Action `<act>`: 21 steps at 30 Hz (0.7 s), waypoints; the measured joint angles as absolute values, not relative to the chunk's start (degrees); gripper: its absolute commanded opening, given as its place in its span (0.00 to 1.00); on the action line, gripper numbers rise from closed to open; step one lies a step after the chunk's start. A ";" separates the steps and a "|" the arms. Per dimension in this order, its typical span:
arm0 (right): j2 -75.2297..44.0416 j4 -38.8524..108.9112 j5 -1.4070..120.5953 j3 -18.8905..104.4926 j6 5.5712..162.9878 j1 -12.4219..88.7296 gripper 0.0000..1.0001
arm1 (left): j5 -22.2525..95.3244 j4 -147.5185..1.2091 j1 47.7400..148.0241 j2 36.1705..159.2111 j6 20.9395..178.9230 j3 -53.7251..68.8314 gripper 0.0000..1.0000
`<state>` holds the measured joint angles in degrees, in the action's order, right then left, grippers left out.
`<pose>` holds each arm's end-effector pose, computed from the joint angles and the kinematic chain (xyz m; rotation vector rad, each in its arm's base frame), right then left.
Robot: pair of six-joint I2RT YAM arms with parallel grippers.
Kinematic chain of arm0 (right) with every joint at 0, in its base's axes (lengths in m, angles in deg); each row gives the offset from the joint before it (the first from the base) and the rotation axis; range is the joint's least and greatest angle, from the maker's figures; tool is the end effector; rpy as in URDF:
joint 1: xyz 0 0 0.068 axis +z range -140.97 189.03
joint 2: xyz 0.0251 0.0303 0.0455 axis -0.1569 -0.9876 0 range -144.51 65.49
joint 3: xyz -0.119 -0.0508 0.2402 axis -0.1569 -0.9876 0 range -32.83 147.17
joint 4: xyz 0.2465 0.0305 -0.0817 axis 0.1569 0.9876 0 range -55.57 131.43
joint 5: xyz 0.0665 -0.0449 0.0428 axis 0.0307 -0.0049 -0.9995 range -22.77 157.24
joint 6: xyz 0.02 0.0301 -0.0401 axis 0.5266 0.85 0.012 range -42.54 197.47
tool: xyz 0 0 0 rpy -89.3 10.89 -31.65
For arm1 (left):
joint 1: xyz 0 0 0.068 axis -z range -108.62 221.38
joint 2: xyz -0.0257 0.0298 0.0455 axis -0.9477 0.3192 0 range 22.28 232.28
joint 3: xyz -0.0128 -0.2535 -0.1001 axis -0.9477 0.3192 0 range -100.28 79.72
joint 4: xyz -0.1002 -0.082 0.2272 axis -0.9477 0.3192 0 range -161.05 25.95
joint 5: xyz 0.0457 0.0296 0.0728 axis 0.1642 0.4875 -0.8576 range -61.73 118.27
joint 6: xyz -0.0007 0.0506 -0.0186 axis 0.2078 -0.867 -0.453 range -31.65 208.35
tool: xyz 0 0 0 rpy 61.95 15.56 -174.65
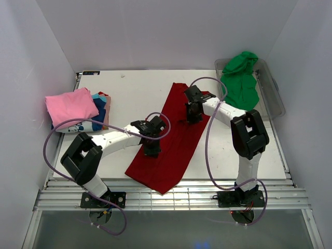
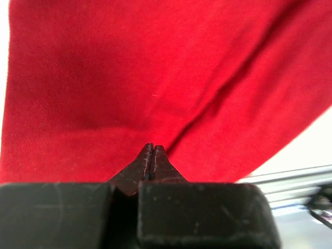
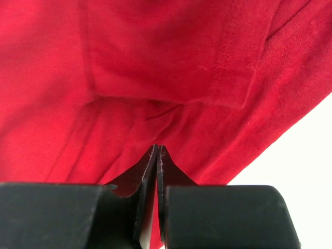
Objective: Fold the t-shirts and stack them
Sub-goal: Fold the tshirt
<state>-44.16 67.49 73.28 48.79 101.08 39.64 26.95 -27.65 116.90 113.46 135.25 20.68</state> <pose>0.3515 0.2035 0.2042 -0.1253 2.6366 0.1862 0.2054 -0.2080 0.1919 -0.0398 2.9401 -0.2458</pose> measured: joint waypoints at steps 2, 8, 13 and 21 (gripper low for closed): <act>-46.58 67.73 74.31 49.08 101.10 39.59 0.08 | 27.35 -28.24 116.90 115.14 135.03 21.79 0.00; -51.90 69.20 76.75 53.08 101.30 39.55 0.08 | 29.49 -29.66 116.86 119.10 134.70 22.27 0.00; -56.38 72.48 78.50 59.76 101.30 39.57 0.08 | 31.26 -29.91 116.88 120.52 134.59 20.94 0.00; -66.19 75.08 80.69 75.61 101.06 39.42 0.08 | 33.20 -29.01 116.90 128.08 133.63 11.65 0.00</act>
